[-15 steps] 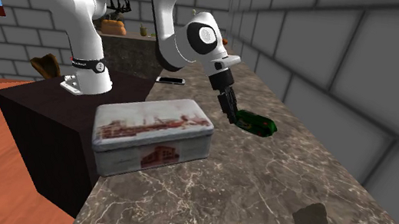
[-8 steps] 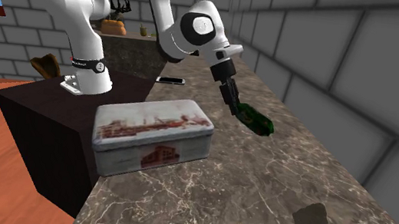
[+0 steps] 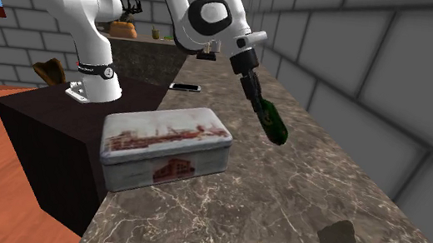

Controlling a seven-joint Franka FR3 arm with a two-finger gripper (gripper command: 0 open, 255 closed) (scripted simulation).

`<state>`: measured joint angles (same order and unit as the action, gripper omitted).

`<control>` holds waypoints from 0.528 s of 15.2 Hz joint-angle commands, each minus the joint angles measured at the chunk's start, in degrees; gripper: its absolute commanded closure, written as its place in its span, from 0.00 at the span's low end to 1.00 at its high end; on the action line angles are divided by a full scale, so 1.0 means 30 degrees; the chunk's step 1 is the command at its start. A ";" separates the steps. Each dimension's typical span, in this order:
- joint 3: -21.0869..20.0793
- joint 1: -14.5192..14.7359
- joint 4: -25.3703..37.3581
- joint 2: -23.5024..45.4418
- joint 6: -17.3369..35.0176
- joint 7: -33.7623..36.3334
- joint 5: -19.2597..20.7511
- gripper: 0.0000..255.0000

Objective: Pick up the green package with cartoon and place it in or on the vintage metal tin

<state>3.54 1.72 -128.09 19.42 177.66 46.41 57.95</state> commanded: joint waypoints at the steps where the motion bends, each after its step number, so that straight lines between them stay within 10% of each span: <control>1: -0.0898 -0.0725 -0.0251 -0.0544 -0.0428 -0.1134 -0.1050 1.00; 8: -0.3402 -0.2693 -0.0854 -0.2186 -0.1686 -0.4540 -0.4494 1.00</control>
<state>-5.70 -5.55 -130.21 13.74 173.05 34.25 45.95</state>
